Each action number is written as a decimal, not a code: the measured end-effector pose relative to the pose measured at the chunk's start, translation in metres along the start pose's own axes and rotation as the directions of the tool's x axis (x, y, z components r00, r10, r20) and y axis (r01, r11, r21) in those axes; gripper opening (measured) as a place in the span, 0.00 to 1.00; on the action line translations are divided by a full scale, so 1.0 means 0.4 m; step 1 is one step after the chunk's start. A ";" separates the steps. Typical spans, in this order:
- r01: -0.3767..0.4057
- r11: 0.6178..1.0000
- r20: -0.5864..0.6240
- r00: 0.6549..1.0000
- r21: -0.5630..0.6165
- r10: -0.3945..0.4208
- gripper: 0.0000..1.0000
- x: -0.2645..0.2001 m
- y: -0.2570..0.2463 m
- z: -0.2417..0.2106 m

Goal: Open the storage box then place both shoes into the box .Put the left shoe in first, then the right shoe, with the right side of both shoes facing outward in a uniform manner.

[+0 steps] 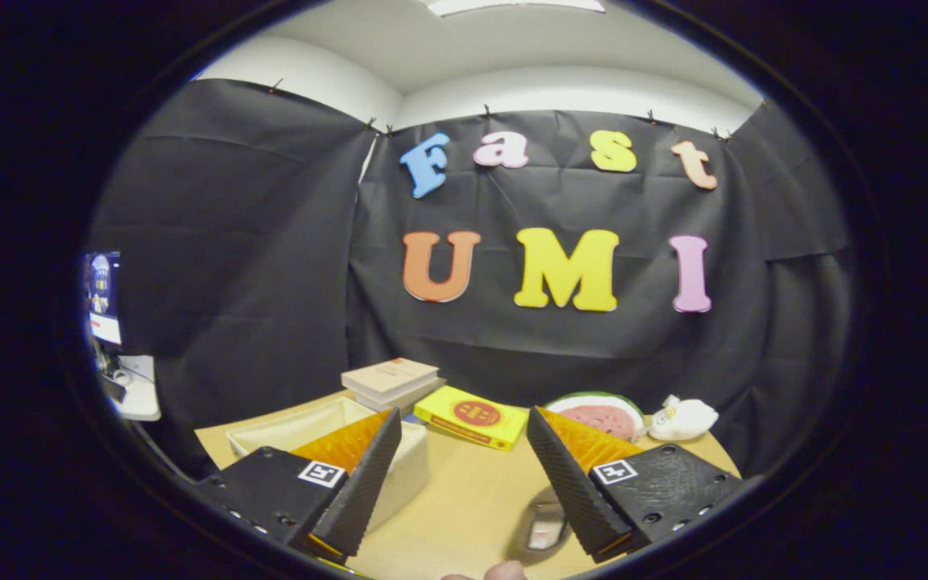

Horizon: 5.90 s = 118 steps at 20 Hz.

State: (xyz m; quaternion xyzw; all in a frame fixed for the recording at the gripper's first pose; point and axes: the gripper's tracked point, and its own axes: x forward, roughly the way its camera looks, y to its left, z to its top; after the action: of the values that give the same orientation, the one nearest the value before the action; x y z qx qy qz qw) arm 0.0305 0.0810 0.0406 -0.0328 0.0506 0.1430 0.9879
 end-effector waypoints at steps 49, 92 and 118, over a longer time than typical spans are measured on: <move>0.194 0.776 -0.353 0.935 0.601 0.040 0.00 0.212 0.111 -0.103; 0.104 0.870 -0.426 0.895 0.483 0.129 0.80 0.301 0.616 -0.171; 0.291 0.956 -0.274 0.922 0.033 -0.272 0.88 -0.109 -0.567 -0.266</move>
State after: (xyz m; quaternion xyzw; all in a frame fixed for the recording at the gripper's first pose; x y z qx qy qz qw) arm 0.0441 -0.1565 -0.0490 -0.0225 0.1830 -0.0081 0.9828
